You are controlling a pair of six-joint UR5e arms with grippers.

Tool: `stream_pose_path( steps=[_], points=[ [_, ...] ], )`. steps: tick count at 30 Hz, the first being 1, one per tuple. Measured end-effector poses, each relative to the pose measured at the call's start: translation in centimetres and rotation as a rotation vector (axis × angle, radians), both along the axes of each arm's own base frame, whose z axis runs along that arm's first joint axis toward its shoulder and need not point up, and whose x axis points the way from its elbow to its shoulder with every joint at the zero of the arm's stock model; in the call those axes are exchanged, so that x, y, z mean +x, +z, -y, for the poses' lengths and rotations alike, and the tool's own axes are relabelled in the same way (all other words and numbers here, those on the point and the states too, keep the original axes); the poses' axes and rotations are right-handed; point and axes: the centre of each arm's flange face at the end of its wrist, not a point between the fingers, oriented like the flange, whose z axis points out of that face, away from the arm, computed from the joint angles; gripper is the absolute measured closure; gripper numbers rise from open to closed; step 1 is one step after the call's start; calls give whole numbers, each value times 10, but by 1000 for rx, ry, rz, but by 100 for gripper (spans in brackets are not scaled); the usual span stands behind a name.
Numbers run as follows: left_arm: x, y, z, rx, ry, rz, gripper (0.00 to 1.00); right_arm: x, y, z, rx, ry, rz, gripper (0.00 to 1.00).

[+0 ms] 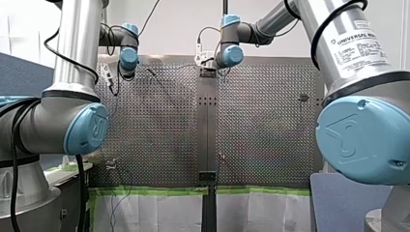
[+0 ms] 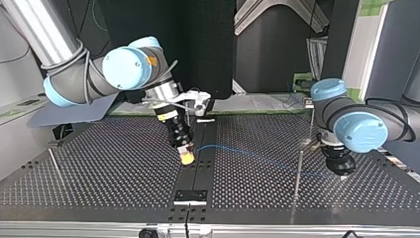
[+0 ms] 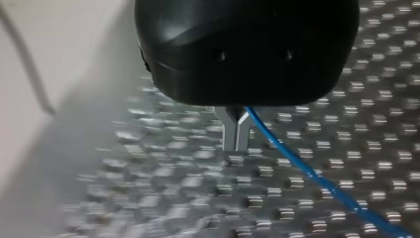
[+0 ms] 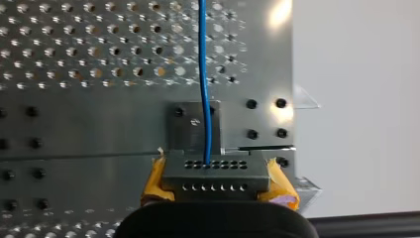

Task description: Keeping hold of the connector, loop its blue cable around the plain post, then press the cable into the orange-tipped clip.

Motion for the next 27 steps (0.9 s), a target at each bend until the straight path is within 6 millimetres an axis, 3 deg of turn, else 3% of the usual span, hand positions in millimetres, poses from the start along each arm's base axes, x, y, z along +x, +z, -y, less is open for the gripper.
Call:
stream_pose_path(
  steps=[8, 15, 22, 23, 24, 25, 26, 27],
  points=[
    [17, -49, 17, -2, -100, -69, 100, 10, -29, 4, 34, 0, -32, 100],
    [21, -59, 26, -20, -171, -52, 96, 18, -63, 6, 80, -10, -71, 100],
    [24, -60, 31, -32, -234, -39, 78, 26, -107, 7, 134, -38, -125, 100],
    [24, -60, 31, -33, -245, -38, 63, 27, -117, 7, 145, -40, -136, 100],
    [25, -60, 31, -33, -253, -37, 63, 28, -126, 6, 153, -41, -144, 100],
    [25, -60, 32, -33, -260, -37, 54, 29, -134, 5, 160, -41, -151, 100],
    [25, -60, 32, -31, -267, -38, 38, 29, -142, 4, 168, -41, -157, 100],
    [25, -60, 32, -29, -271, -38, 38, 30, -147, 3, 172, -40, -159, 100]
  ],
)
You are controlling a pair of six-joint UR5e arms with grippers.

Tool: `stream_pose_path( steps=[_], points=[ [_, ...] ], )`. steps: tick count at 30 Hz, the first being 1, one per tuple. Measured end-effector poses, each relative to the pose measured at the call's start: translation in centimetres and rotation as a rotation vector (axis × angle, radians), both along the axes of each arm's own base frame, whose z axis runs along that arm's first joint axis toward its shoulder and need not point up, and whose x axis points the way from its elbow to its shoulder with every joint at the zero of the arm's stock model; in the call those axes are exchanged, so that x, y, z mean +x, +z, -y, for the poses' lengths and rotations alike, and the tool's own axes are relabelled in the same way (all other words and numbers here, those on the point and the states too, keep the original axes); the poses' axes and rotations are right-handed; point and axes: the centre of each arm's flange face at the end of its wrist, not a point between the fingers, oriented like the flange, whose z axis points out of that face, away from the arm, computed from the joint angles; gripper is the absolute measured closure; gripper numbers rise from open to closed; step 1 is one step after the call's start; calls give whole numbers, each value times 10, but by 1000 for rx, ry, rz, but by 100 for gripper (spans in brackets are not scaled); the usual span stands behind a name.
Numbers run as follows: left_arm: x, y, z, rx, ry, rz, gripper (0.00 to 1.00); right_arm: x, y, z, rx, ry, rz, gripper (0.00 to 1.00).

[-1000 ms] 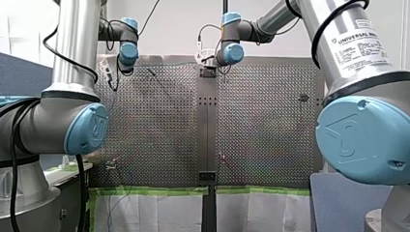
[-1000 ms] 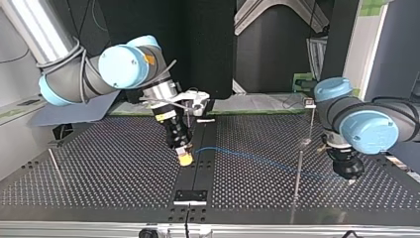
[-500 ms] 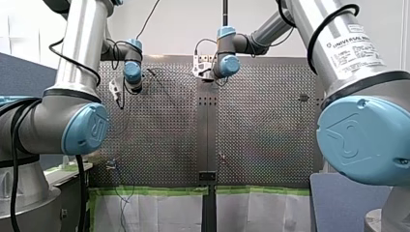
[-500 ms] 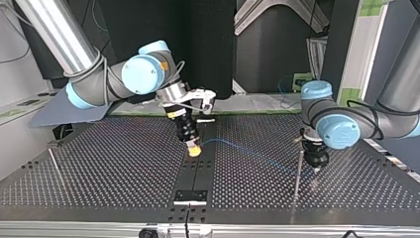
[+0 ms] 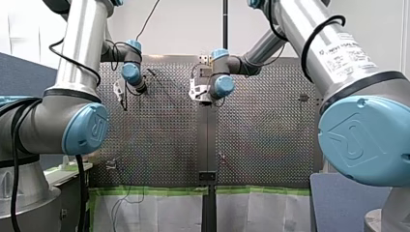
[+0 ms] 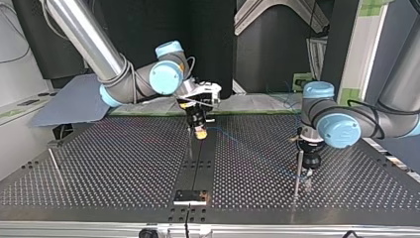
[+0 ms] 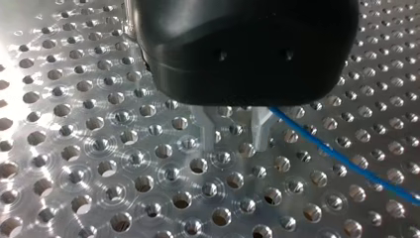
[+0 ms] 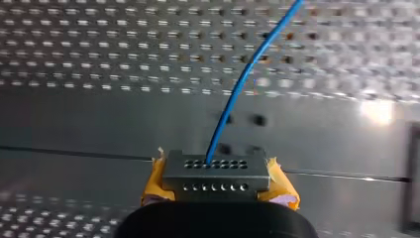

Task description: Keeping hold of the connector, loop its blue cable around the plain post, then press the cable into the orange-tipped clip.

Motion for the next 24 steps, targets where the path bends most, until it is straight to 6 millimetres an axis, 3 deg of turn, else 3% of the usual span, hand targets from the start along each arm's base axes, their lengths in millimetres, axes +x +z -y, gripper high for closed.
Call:
stream_pose_path(
  steps=[2, 3, 5, 16, 24],
  points=[
    [0, 0, 0, 5, -2, -3, 15, 0, -10, -2, 7, 1, -3, 100],
    [0, 0, -1, 8, 1, -6, 15, 0, -14, -3, 9, 0, -4, 100],
    [-2, -1, -2, 17, 12, -15, 0, -1, -20, -4, 6, -4, -2, 100],
    [-7, -4, -6, 43, 65, -52, 0, -7, -54, -11, 4, -12, 8, 100],
    [-7, -4, -3, 40, 62, -53, 0, -11, -116, -16, 59, -28, -50, 100]
  ],
)
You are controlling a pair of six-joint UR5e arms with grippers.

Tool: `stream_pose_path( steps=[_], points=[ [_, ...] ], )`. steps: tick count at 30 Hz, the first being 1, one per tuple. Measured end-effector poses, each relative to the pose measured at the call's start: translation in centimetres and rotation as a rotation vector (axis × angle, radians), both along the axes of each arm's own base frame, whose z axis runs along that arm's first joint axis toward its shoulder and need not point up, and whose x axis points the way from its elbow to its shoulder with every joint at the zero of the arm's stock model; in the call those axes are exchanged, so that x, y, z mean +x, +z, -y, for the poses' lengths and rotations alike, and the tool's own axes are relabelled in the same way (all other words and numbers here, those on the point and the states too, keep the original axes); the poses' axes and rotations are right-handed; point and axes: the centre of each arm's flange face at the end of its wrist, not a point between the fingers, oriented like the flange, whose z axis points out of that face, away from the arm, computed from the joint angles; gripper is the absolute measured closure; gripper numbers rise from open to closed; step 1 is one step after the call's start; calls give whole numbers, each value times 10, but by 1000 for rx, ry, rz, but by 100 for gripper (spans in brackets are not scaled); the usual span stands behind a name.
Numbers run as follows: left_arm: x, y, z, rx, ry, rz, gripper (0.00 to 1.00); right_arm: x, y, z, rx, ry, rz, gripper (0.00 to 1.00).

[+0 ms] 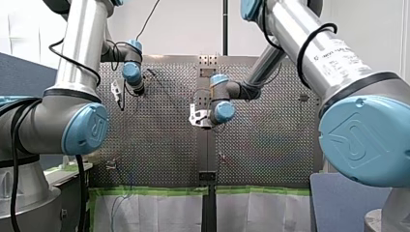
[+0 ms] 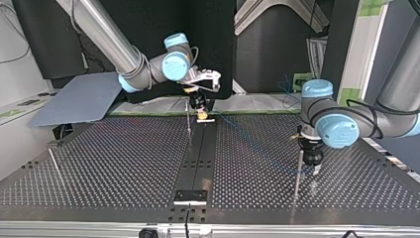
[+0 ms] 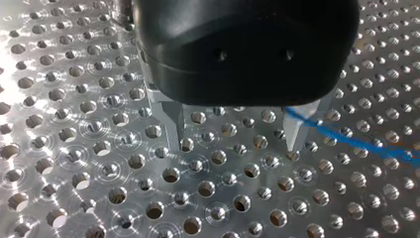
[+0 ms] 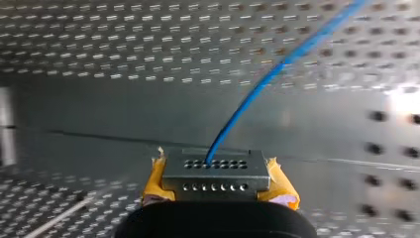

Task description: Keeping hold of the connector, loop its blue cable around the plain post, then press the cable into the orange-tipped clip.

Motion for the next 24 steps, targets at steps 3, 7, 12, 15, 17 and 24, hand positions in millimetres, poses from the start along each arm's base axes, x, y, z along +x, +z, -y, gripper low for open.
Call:
stream_pose_path(
  steps=[3, 7, 12, 15, 17, 24],
  points=[
    [0, 0, 1, 0, -1, 0, 0, -2, -26, -3, 19, -8, -16, 100],
    [0, 0, 1, -1, -2, 1, 0, -6, -57, -8, 44, -14, -38, 100],
    [0, 0, 1, -1, -2, 2, 0, -15, -99, -15, 76, -33, -65, 100],
    [0, 0, 1, -1, -2, 2, 0, -21, -118, -21, 93, -38, -72, 100],
    [0, 0, 1, -1, -2, 2, 0, -25, -131, -25, 102, -41, -75, 100],
    [0, 0, 2, -1, -1, 2, 0, -36, -174, -29, 125, -63, -103, 100]
  ],
)
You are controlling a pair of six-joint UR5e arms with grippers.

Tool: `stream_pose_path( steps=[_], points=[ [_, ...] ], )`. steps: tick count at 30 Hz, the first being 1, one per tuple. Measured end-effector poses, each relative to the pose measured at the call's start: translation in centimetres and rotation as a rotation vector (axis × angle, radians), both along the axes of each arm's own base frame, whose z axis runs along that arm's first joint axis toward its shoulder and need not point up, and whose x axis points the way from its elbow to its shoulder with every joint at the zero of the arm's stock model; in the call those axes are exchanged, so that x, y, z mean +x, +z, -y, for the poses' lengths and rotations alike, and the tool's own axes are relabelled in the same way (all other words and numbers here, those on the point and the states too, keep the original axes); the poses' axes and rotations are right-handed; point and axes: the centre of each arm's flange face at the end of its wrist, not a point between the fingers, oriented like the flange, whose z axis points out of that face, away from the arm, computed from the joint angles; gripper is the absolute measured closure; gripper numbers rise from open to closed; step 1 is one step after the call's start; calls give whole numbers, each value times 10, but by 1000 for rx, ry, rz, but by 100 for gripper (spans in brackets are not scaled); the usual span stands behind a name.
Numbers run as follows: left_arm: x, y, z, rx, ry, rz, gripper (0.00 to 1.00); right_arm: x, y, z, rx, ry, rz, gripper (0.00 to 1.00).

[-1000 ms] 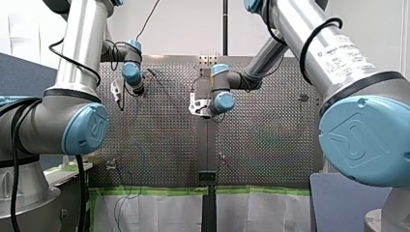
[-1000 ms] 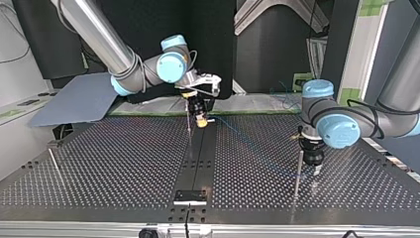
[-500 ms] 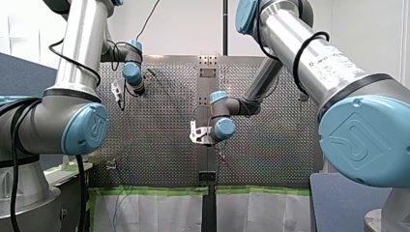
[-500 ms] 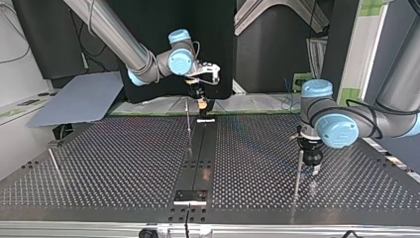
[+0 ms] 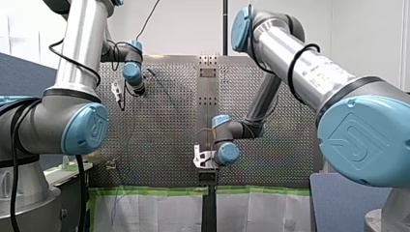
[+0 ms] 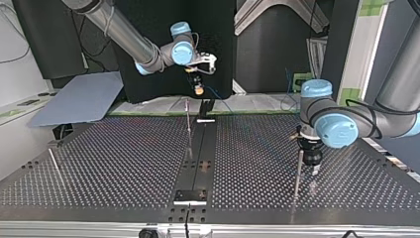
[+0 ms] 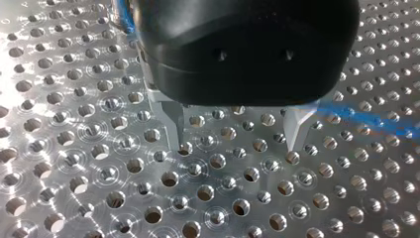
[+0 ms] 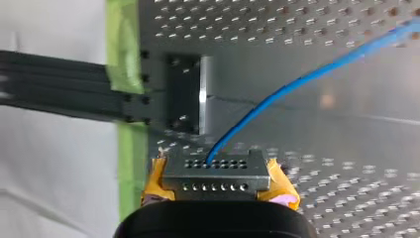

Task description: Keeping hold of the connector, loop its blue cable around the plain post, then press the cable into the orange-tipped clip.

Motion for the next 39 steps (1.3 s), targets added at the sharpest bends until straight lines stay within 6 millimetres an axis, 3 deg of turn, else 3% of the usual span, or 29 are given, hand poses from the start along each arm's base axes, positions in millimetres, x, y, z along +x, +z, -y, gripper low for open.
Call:
stream_pose_path(
  steps=[13, 22, 32, 39],
  points=[
    [0, 0, 0, -1, 2, 3, 0, -21, -74, 3, 33, -74, -11, 100],
    [0, 0, 0, -2, 3, 3, 0, -47, -120, 13, 40, -142, -17, 100],
    [0, 0, 0, -2, 2, 3, 0, -75, -176, -3, 92, -179, -108, 100],
    [0, 0, 0, -4, 3, 3, 0, -82, -165, -15, 98, -183, -131, 100]
  ],
)
